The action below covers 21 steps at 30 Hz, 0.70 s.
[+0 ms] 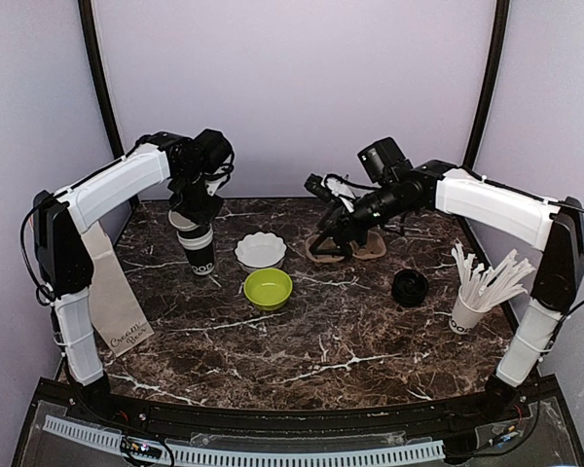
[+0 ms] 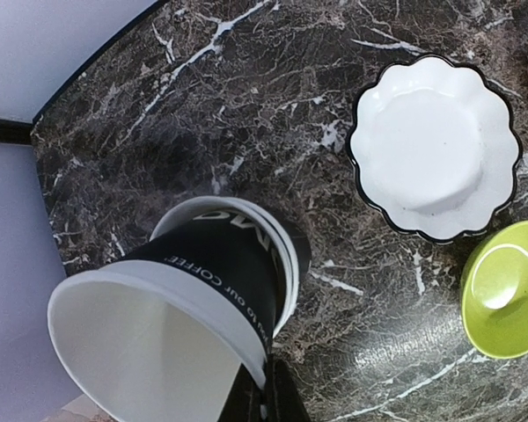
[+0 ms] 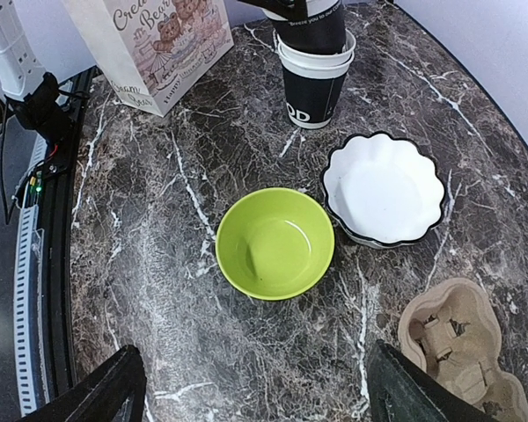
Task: Pack the takeout coffee
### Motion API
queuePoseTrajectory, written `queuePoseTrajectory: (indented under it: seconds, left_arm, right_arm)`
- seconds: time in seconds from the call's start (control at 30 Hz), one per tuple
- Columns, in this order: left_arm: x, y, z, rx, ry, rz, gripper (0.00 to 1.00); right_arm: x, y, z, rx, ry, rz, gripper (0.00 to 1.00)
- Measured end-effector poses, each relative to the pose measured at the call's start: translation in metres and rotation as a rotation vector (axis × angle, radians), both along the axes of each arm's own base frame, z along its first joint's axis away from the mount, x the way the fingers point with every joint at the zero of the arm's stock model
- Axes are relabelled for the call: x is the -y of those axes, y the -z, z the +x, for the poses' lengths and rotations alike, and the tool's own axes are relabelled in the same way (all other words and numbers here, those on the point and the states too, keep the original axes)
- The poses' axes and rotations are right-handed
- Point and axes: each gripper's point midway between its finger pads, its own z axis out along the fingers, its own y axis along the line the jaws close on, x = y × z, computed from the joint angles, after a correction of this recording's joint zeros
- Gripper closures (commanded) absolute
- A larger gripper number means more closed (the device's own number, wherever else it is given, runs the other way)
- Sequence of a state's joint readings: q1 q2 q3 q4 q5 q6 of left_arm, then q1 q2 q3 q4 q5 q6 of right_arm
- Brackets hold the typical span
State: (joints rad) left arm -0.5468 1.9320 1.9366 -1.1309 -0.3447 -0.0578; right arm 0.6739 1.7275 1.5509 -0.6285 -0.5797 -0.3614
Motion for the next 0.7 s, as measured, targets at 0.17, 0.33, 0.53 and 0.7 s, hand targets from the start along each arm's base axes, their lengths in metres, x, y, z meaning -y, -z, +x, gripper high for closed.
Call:
queuePoseTrajectory:
  seconds: [0.17, 0.33, 0.53, 0.7]
  left_arm:
    - [0.002, 0.002, 0.016, 0.023, 0.011, 0.033, 1.0]
    - [0.001, 0.003, 0.03, 0.045, 0.02, 0.055, 1.0]
    - [-0.007, -0.005, 0.053, 0.096, 0.007, 0.054, 1.0]
    - [-0.012, -0.014, 0.06, 0.121, -0.007, 0.06, 1.0]
  right_arm:
    - [0.002, -0.001, 0.0, 0.012, 0.009, -0.006, 0.13]
    - [0.005, 0.002, 0.001, 0.019, 0.02, -0.019, 0.13]
    - [0.008, 0.009, 0.002, 0.017, 0.031, -0.037, 0.13]
    - [0.008, 0.008, 0.002, 0.021, 0.033, -0.037, 0.13]
